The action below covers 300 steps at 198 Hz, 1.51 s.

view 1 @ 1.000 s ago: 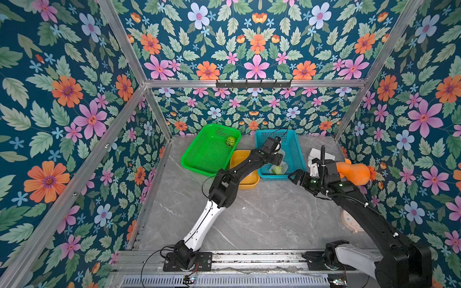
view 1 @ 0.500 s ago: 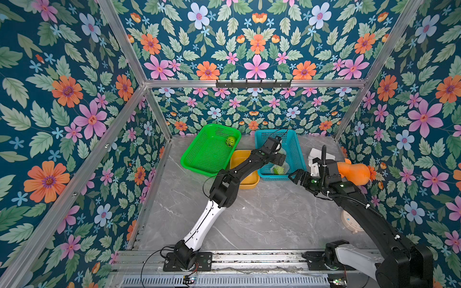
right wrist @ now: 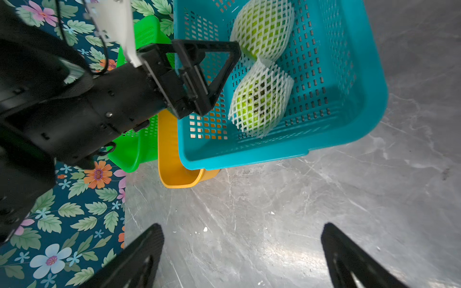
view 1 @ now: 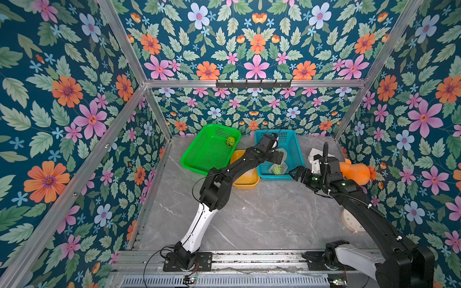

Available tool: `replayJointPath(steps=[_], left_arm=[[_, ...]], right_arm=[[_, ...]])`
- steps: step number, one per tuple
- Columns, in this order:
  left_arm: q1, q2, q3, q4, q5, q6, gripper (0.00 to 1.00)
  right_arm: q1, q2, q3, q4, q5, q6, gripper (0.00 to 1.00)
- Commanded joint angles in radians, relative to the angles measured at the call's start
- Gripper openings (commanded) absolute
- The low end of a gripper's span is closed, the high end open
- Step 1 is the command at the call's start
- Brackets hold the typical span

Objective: Sleeve custard apples in foam nets
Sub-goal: Place the custard apple in the basket, then pick up the custard apple from the basket.

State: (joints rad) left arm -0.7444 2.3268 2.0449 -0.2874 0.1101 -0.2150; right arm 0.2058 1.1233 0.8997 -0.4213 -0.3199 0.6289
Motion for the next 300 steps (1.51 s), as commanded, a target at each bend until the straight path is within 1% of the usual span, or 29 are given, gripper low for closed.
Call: replayJointPath(steps=[1,29,45,74,107,144,174,193,214,233,259,275,300], left_arm=[[0.004,-0.079,-0.075,0.088,0.033,-0.043,1.00],[0.024,-0.196,-0.196,0.152,0.028,-0.058,1.00],[0.041,-0.268,-0.271,0.189,0.002,-0.058,1.00],[0.111,-0.372,-0.379,0.236,-0.061,-0.030,1.00],[0.217,-0.406,-0.437,0.252,-0.086,-0.012,1.00],[0.310,-0.384,-0.465,0.270,-0.125,0.011,1.00],[0.395,-0.323,-0.438,0.291,-0.104,-0.005,1.00],[0.450,-0.261,-0.385,0.297,-0.049,-0.035,0.99],[0.491,-0.174,-0.298,0.299,0.033,-0.073,0.95],[0.507,-0.079,-0.187,0.283,0.107,-0.083,0.93],[0.512,0.049,-0.012,0.202,0.135,-0.083,0.92],[0.516,0.091,0.022,0.207,0.156,-0.107,0.92],[0.522,0.111,0.018,0.225,0.162,-0.133,0.92]], right_arm=[[0.001,0.012,0.010,0.017,0.011,0.003,0.99],[0.000,0.010,0.005,0.076,0.004,0.018,0.99],[0.000,0.018,0.016,0.101,-0.016,0.013,0.99],[0.000,0.046,0.040,0.104,-0.036,0.003,0.99],[0.001,0.070,0.037,0.116,-0.050,0.000,0.99],[0.000,0.082,0.031,0.133,-0.072,0.012,0.99],[0.001,0.077,0.023,0.140,-0.070,0.021,0.99],[0.001,0.075,0.016,0.140,-0.071,0.023,0.99],[0.001,0.077,0.012,0.136,-0.064,0.026,0.99],[0.001,0.081,0.010,0.135,-0.056,0.026,0.99],[0.000,0.091,0.014,0.131,-0.035,0.025,0.99],[0.000,0.100,0.016,0.128,-0.026,0.020,0.99],[0.001,0.112,0.018,0.122,-0.011,0.013,0.99]])
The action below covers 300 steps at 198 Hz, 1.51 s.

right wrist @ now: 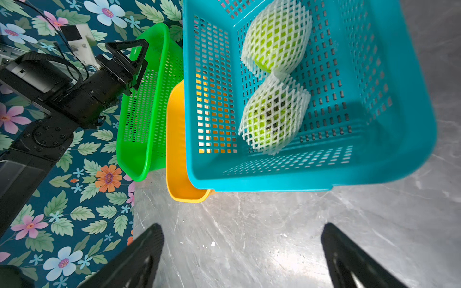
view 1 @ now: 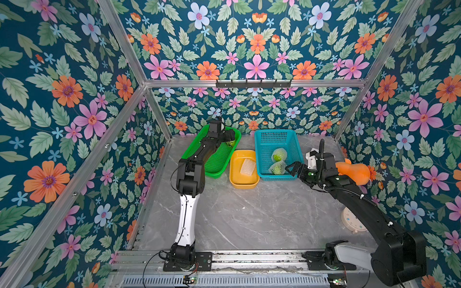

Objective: Sleeve custard apples in foam nets
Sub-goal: Pick up the custard apple from the basket.

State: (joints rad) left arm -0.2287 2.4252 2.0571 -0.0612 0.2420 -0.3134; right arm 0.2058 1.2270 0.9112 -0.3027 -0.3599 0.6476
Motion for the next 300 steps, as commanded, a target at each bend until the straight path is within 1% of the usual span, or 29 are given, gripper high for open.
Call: replayJointPath(steps=[1,57,88,126,142,175,190,220,239,275,300], left_arm=[[0.007,0.013,0.005,-0.002,0.031,-0.036,0.92],[0.005,0.009,-0.089,0.036,0.080,-0.048,0.90],[0.006,0.062,-0.024,-0.013,0.090,-0.031,0.91],[0.006,0.124,0.062,-0.021,0.088,-0.045,0.91],[0.008,0.135,0.075,-0.011,0.092,-0.055,0.87],[0.005,0.124,0.055,0.015,0.106,-0.064,0.72],[0.006,0.101,0.030,0.036,0.098,-0.063,0.67],[0.007,0.046,-0.009,0.054,0.077,-0.049,0.67],[0.006,-0.013,-0.053,0.067,0.068,-0.040,0.66],[0.005,-0.183,-0.221,0.127,0.062,-0.035,0.66],[-0.002,-0.329,-0.373,0.170,0.067,-0.043,0.66]], right_arm=[[0.000,0.010,0.007,0.003,0.031,-0.005,0.99],[0.001,0.049,0.018,0.003,0.042,-0.013,0.99],[0.000,0.061,0.027,-0.008,0.041,-0.012,0.99],[0.000,0.043,0.011,-0.018,0.044,-0.010,0.99],[0.000,0.035,0.005,-0.028,0.048,-0.009,0.99],[0.001,0.024,0.011,-0.046,0.068,-0.018,0.99],[0.000,0.026,0.015,-0.044,0.068,-0.020,0.99],[0.001,0.031,0.017,-0.036,0.055,-0.019,0.99],[0.000,0.028,0.011,-0.031,0.053,-0.017,0.99],[0.000,0.000,-0.009,-0.021,0.045,-0.003,0.99],[0.001,-0.028,-0.029,-0.016,0.034,0.013,0.99]])
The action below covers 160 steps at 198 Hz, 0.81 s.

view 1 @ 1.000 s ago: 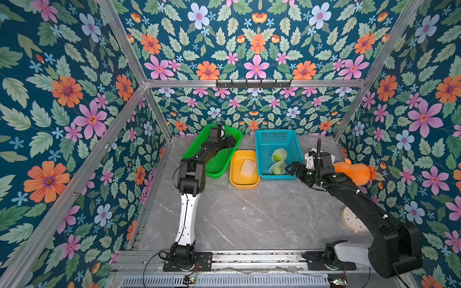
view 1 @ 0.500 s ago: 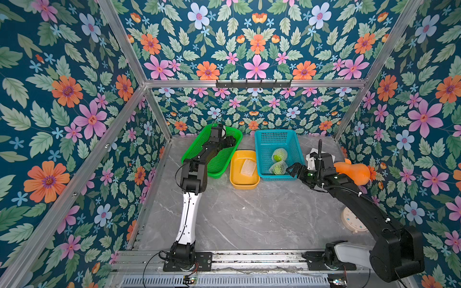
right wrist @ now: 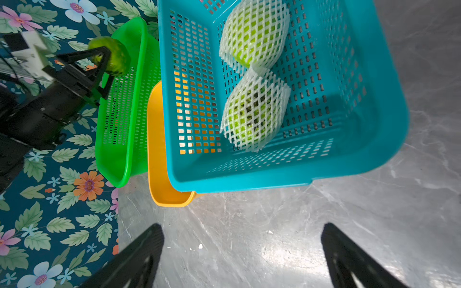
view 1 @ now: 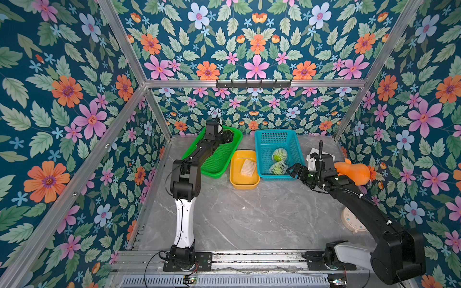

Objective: Sleeve custard apples in foam nets
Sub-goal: Pick up the custard apple from the basket, then place the custard apple at the center of the board.

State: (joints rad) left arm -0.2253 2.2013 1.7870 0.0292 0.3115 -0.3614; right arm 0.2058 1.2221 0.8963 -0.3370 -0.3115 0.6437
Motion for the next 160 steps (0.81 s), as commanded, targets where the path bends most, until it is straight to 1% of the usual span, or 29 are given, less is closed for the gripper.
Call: replayJointPath(steps=[1,27,65,85,104,134,160], left_arm=[[-0.006,-0.110,-0.110,0.082,-0.003,0.006,0.66],[-0.041,-0.275,-0.284,0.120,-0.007,-0.002,0.66],[-0.142,-0.509,-0.532,0.142,-0.058,-0.008,0.66],[-0.218,-0.632,-0.670,0.153,-0.100,-0.024,0.67],[-0.295,-0.731,-0.789,0.147,-0.117,-0.040,0.67],[-0.418,-0.855,-0.955,0.113,-0.164,-0.091,0.67],[-0.557,-0.926,-1.081,0.100,-0.263,-0.133,0.67]], right_arm=[[0.001,-0.024,-0.015,0.018,-0.015,0.017,0.99],[0.000,-0.067,-0.052,0.024,-0.029,0.038,0.99],[0.000,-0.139,-0.114,0.018,-0.024,0.060,0.99],[0.001,-0.174,-0.135,0.000,-0.013,0.066,0.99],[0.000,-0.207,-0.146,-0.022,0.007,0.069,0.99],[0.000,-0.254,-0.154,-0.058,0.051,0.080,0.99],[0.000,-0.280,-0.155,-0.068,0.069,0.096,0.99]])
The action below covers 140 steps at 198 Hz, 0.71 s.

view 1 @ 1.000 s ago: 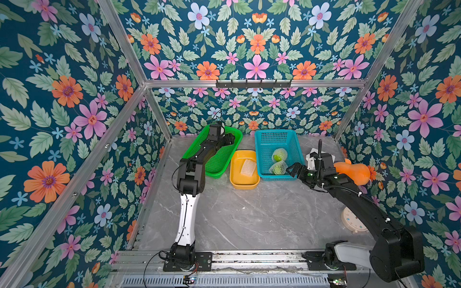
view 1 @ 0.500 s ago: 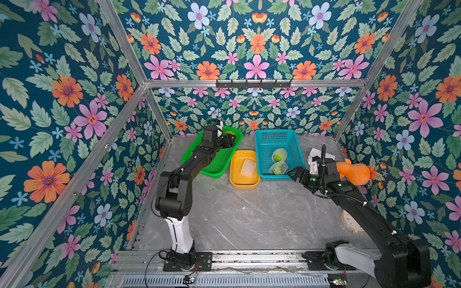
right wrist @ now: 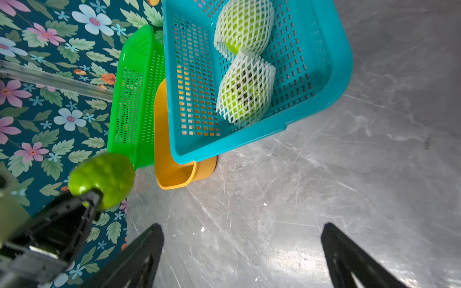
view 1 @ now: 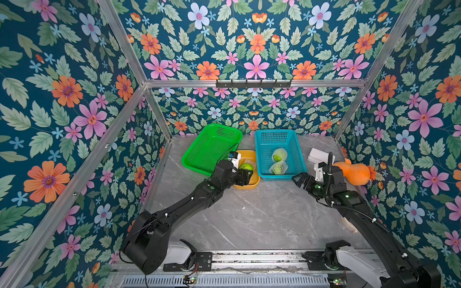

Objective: Sleeve custard apples in foam nets
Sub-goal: Place the custard apple at the center of the board.

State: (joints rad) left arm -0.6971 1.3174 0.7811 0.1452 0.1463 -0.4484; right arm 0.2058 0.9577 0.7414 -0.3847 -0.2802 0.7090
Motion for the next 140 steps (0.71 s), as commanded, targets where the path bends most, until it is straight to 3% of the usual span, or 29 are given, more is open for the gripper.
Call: replayJointPath(steps=[1,55,103,140], left_arm=[[-0.090,-0.043,-0.079,-0.015,-0.102,-0.046,0.67],[-0.276,-0.024,-0.237,0.072,-0.237,-0.113,0.68],[-0.398,0.104,-0.207,0.071,-0.265,-0.079,0.68],[-0.437,0.172,-0.157,0.036,-0.274,-0.050,0.70]], right_arm=[[0.000,-0.016,0.000,-0.020,0.038,0.032,0.99],[0.000,-0.015,-0.009,0.020,0.003,0.096,0.99],[0.000,-0.019,-0.023,0.014,0.009,0.116,0.99],[0.002,-0.006,-0.028,0.013,-0.001,0.114,0.99]])
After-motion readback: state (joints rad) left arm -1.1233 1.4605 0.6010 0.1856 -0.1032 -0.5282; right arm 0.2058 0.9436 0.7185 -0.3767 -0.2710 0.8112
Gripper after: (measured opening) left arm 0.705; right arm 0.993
